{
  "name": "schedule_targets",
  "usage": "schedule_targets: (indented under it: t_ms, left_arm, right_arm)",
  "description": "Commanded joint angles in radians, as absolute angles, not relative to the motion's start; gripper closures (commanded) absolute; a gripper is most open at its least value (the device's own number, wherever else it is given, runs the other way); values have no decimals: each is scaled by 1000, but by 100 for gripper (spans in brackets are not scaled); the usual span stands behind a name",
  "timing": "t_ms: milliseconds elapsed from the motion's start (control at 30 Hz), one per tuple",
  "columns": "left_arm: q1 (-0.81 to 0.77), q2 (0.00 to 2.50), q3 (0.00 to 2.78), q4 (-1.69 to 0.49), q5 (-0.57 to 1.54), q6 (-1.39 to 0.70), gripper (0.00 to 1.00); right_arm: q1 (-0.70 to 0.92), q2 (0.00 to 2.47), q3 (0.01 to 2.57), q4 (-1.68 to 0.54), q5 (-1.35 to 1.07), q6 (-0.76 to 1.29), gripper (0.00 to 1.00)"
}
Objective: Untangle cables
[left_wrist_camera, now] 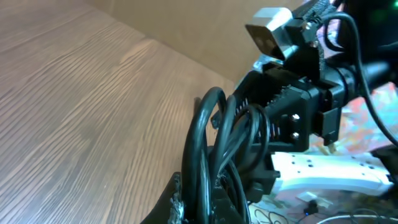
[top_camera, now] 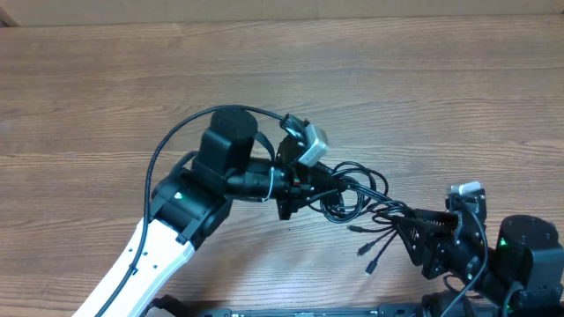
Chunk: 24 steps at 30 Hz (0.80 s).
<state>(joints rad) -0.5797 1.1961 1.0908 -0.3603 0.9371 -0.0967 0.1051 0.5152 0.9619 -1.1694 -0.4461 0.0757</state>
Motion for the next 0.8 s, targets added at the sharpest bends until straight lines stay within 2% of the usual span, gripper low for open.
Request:
schedule_targets:
  t_ms: [0,67,100,133,167,233,267,300,333,467,633,767]
  left_arm:
    - [-574,1171,1097,-352,1039,-66,96]
    - [-569,1171,1097,-352,993,-67,96]
    - [-566,1171,1097,-356,945,-67,96]
    - [-564,1171,1097,-365,878,-68,91]
    - [-563,1171,1097,-386,773,-71,79]
    - [-563,1171,1097,-436,529,-127,47]
    - [-563,1171,1097,-456,444,-154,37]
    - [-563,1171,1097,-477,376,-178,14]
    - [-563,1171,1097,-493,335,-194,0]
    - [-563,1171,1097,-525,380,-210,0]
    - [-563,1171,1097,-521,749,-205,0]
    - [-563,1171,1097,-520,915,-222,0]
  right_arm:
    - [104,508,974,-1126,-579,68,79]
    - [104,508,974,-1113,-625,68,96]
    - [104,508,974,-1113,-624,68,96]
    - [104,508,974,-1116,-624,69,96]
    - [104,508,974,-1117,-624,69,96]
    - [104,508,974,-1121,-627,70,96]
    - [104,508,974,-1124,-627,69,96]
    - [104,508,974,-1126,-627,70,96]
    - [104,508,974,-1126,-627,70,96]
    - [104,508,974,-1123,-626,70,96]
    - [104,508,974,-1098,-622,90,96]
    - [104,508,974,-1090,-486,220,96]
